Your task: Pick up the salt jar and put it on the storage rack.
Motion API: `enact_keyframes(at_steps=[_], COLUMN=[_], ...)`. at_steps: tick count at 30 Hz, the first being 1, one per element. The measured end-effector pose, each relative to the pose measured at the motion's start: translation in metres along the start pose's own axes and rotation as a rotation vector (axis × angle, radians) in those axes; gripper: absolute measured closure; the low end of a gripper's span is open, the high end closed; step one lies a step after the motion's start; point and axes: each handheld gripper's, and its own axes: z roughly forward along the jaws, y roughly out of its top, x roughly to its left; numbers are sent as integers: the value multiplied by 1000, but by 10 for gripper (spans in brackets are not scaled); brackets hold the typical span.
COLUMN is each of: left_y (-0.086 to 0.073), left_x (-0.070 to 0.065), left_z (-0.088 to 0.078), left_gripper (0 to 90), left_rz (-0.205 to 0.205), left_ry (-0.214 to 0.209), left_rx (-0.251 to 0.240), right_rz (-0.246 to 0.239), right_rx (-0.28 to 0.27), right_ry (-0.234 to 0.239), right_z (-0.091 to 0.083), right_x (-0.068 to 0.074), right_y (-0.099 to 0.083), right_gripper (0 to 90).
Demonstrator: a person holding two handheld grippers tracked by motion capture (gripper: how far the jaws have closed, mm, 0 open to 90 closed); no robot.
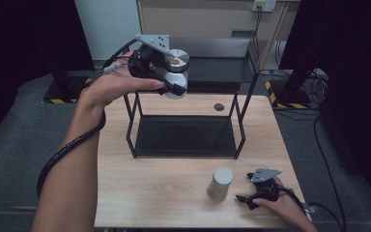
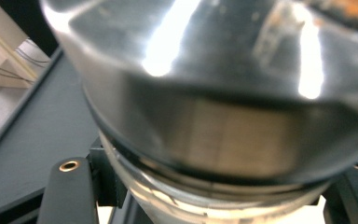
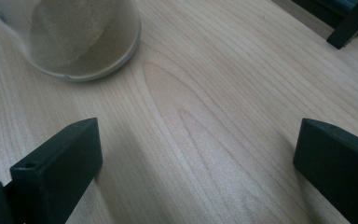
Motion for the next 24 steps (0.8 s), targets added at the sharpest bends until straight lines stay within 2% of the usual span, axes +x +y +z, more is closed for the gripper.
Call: enact_keyframes(at_steps=[4, 8, 16, 24], left_y=[-1, 1, -2, -1], left_x=[11, 17, 38, 53], left_z=[-8, -8, -2, 6], left_gripper=[297, 298, 297, 298], left_rz=[-18, -19, -48, -53], left_ry=[11, 20, 49, 58], left_rx=[-20, -10, -27, -27], right_rz=[1, 0, 1, 0], right_rx=[0, 0, -1, -1], right_ry=[1, 1, 0, 0], right_z=[0, 0, 0, 0], right_x=[0, 0, 0, 0], right_y=[0, 0, 0, 0], right_gripper=[20, 20, 20, 20])
